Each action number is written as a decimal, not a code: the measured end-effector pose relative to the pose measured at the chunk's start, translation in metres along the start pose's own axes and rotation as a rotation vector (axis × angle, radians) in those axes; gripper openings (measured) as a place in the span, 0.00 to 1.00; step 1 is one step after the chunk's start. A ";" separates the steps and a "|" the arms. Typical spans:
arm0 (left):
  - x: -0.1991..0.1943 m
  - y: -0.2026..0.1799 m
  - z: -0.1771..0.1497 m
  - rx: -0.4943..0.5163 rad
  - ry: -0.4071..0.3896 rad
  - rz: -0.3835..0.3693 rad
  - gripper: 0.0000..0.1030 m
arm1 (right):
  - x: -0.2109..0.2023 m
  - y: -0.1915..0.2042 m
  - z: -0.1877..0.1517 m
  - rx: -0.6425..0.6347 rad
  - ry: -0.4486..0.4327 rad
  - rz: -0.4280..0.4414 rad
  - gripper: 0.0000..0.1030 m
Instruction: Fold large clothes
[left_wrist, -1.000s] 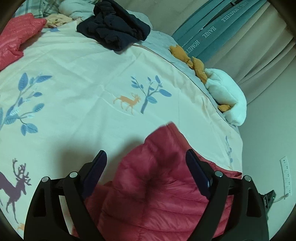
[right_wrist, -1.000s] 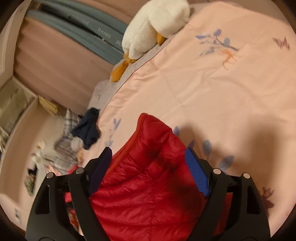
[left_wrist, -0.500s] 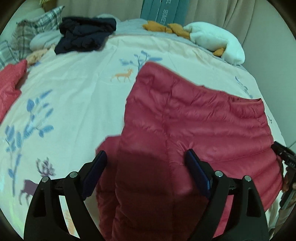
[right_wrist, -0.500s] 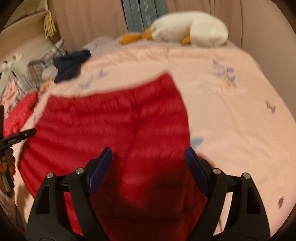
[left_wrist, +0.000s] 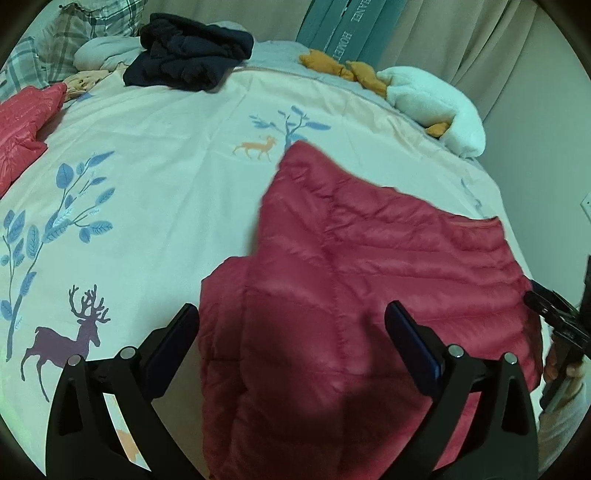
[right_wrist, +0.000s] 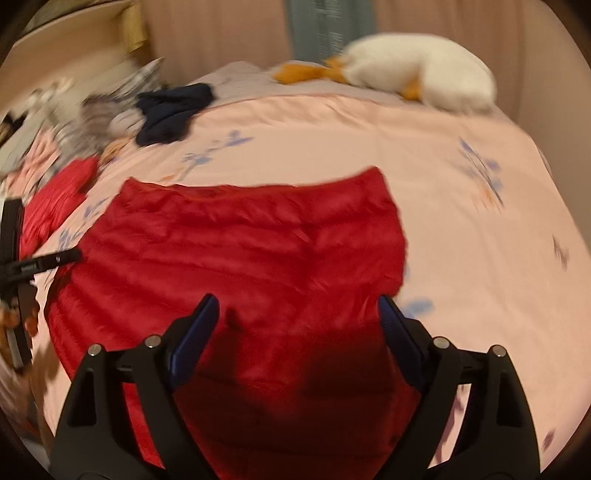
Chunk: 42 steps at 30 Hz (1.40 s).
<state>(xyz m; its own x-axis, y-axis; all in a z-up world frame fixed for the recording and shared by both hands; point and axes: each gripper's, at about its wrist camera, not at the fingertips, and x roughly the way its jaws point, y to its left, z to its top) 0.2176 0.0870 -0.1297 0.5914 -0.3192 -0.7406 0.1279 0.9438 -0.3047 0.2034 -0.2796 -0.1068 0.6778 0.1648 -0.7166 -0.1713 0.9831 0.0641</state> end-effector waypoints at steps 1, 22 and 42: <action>-0.004 -0.004 0.001 0.008 -0.006 -0.015 0.98 | 0.004 0.003 0.006 -0.015 0.002 -0.002 0.86; 0.041 -0.021 0.031 0.043 0.050 -0.086 0.98 | 0.100 0.084 0.100 -0.397 0.216 0.318 0.79; 0.048 -0.023 0.047 0.002 0.052 -0.096 0.98 | 0.107 0.111 0.098 -0.558 0.127 0.045 0.05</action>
<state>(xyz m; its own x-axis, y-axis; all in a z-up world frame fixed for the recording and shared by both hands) 0.2802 0.0541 -0.1301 0.5345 -0.4121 -0.7379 0.1840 0.9089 -0.3744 0.3275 -0.1453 -0.1081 0.5754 0.1606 -0.8019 -0.5732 0.7786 -0.2554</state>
